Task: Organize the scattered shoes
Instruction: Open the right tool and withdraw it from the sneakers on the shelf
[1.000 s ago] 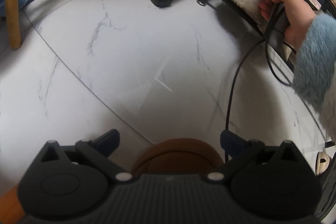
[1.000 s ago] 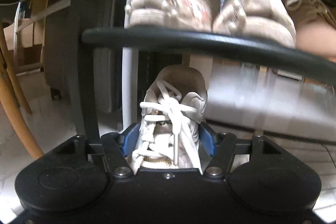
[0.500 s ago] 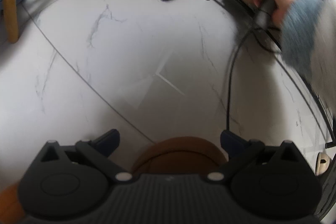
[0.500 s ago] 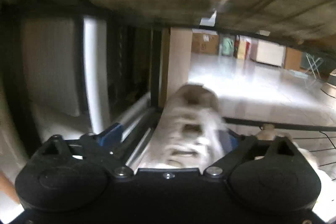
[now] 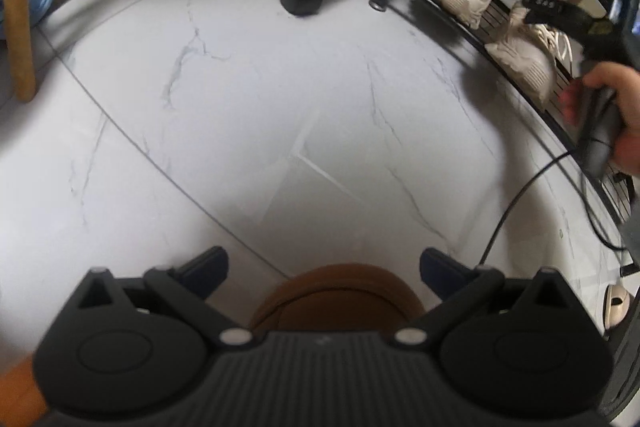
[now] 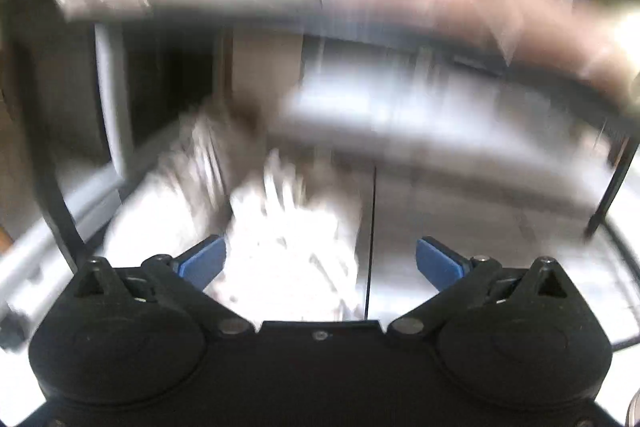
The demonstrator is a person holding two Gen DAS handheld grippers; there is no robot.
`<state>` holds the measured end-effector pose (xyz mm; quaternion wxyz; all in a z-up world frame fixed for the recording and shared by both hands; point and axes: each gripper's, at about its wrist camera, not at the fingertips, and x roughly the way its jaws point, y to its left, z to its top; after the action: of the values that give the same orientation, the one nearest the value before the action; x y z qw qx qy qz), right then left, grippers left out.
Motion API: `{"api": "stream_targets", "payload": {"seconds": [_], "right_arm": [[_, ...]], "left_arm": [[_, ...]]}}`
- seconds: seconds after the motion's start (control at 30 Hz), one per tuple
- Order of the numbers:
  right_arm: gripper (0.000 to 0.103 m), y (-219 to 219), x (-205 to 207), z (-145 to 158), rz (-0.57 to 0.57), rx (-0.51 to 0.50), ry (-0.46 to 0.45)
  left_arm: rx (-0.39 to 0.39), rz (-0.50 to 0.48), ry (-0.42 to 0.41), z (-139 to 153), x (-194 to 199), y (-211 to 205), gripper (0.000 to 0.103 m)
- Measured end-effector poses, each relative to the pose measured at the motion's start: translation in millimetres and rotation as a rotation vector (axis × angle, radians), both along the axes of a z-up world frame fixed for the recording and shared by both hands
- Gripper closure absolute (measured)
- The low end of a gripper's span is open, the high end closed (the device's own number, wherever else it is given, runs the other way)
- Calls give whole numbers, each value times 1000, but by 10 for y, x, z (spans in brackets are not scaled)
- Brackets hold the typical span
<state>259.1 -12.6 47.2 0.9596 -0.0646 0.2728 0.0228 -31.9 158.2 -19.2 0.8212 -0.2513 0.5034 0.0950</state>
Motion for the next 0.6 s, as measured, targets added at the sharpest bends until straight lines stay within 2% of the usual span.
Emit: {"api": "stream_targets", "payload": {"seconds": [0.1,0.13,0.23,0.33,0.4,0.5,0.6], "right_arm": [[1,62,170,-75,-9,20,58],[5,119,307,-106,3,-5,150],[15,185,362,-211,21,-27,153],[25,133,207,-215,58,-12,93],[29,92,-4,-228,95,-8,-21],[40,57,-6,-212,83,12,-146],[43,-10,211,-219,24,60,-141]], "left_arm": [[-8,-2,4,-7,7,-2,1],[-18,-1,4,-11,8,-1,1],[-78,14,4,-35,6,38,1],[-69,22,-1,-25,1,44,1],[-83,27,-8,-23,-8,52,1],[-90,31,-13,-25,-4,54,1],[-77,31,-10,-31,6,47,1]]}}
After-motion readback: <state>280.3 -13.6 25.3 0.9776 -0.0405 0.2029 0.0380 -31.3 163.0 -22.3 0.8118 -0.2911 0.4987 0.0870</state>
